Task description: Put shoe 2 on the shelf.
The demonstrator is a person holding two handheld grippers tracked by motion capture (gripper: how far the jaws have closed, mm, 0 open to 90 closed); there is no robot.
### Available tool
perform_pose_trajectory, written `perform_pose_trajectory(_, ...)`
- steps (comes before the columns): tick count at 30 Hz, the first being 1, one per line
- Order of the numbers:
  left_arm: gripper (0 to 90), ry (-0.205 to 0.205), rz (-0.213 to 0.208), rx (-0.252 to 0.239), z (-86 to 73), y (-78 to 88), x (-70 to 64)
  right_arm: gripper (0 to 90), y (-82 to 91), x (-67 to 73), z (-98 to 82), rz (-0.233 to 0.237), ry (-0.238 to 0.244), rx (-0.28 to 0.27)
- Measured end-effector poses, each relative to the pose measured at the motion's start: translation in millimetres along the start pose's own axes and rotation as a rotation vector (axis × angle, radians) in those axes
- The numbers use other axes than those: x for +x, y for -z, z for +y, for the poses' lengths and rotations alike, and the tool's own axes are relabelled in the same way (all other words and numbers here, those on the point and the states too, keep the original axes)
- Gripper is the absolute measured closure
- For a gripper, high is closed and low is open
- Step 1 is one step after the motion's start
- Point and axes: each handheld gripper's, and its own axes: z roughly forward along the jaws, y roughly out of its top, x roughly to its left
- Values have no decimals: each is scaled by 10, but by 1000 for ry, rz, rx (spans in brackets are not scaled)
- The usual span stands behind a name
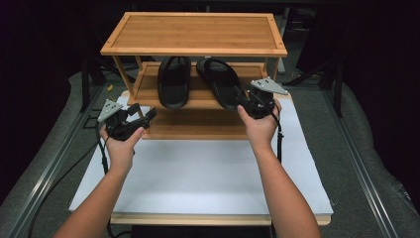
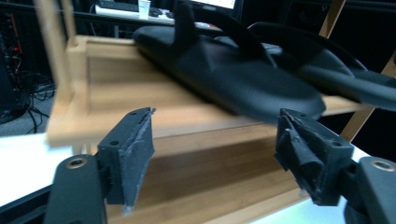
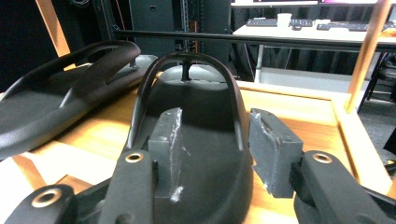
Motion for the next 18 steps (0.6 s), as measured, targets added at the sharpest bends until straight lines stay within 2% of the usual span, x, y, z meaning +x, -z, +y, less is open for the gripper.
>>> perform_pose_trajectory(3,260,-12,8,0,87,-110,-29,537,49,-10,-23,8,-9,3)
perform_pose_trajectory(5,259,6,9,-2,136,-175,-22,535,76,-13,-42,19,1,7)
perform_pose_trajectory(6,258,13,9,-7,148,-197,-19,535,94,-9,-56,-1,9,7)
perform_pose_trajectory(7,259,25,11,-14,165,-220,-16,535,104,-18,-67,12,14,-3)
perform_pose_trajectory(9,260,41,11,-26,194,-262,-22,535,148,-18,-96,-39,22,-28)
perform_pose_trajectory(10,260,40,16,-22,203,-287,-30,535,160,-23,-111,-47,16,-30)
perform_pose_trajectory(11,260,40,17,-18,209,-314,-41,535,167,-37,-130,-21,0,-29)
perform_pose_trajectory(12,260,40,14,-15,211,-338,-48,535,173,-40,-144,-26,-10,-19)
perform_pose_trajectory(13,260,36,17,-7,212,-369,-57,535,171,-50,-155,2,-13,-15)
perform_pose_trajectory(14,260,35,18,-3,213,-394,-62,535,170,-40,-166,-18,-4,2)
perform_pose_trajectory(16,268,29,17,0,216,-433,-71,535,162,-24,-198,-19,3,-13)
perform_pose_trajectory(18,276,36,17,-2,222,-457,-72,541,132,-12,-230,-11,-2,6)
